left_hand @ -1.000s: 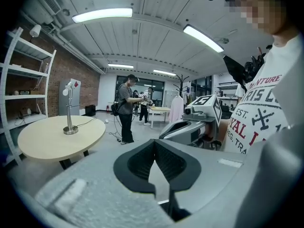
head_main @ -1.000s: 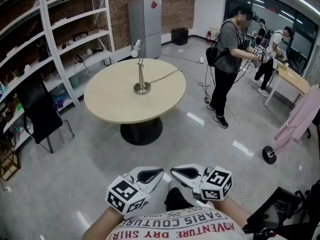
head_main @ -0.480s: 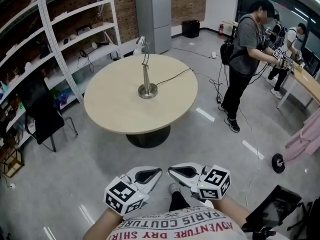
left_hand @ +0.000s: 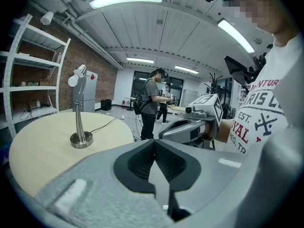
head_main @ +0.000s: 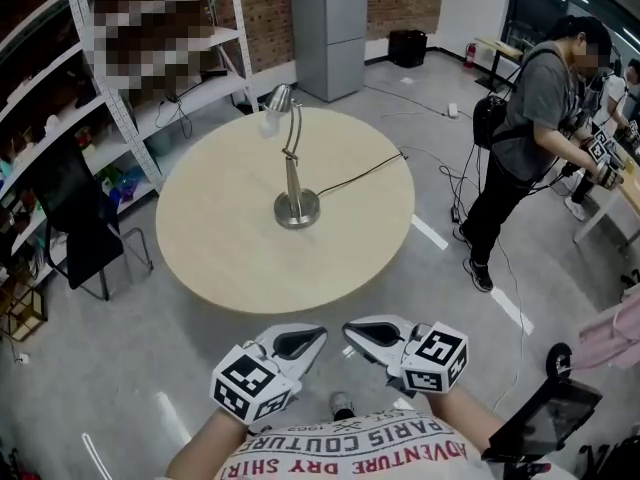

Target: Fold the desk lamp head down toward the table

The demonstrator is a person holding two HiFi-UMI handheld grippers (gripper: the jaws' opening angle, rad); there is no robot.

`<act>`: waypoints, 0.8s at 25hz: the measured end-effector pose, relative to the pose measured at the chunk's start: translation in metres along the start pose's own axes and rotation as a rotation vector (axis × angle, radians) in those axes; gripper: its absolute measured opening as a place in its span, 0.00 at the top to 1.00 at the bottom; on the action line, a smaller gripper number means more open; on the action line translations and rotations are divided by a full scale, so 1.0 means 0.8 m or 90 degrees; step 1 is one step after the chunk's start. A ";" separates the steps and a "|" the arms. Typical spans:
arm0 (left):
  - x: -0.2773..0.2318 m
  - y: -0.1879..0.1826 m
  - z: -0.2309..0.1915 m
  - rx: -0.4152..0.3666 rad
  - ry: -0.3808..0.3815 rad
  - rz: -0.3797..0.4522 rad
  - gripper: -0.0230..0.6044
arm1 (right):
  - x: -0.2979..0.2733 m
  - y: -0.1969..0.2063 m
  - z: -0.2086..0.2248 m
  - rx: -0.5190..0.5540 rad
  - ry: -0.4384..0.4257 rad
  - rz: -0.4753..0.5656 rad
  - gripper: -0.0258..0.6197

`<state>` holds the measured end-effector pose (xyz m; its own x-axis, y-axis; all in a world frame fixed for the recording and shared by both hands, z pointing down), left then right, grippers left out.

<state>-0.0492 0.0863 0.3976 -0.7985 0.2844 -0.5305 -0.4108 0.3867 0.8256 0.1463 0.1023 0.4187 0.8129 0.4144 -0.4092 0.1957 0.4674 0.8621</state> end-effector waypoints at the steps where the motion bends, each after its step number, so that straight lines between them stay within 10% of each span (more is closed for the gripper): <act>1: -0.009 -0.007 -0.010 0.002 -0.002 0.000 0.96 | -0.002 -0.006 0.015 0.001 -0.001 -0.001 0.95; 20: -0.039 -0.053 -0.103 0.006 -0.062 -0.004 0.96 | -0.036 -0.069 0.136 0.033 -0.015 0.029 0.95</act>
<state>-0.0429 -0.0110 0.3947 -0.7495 0.3657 -0.5519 -0.4107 0.3971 0.8208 0.1717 -0.0204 0.4152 0.8338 0.4157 -0.3633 0.1866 0.4072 0.8941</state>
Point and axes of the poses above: the fingertips, and each gripper's own axes: x backward along the fingers, z to its right, y out of its underside, the point moved 10 cm from there along x, backward along the fingers, and after that the axes turned 11 degrees about -z, right-handed, at the moved point
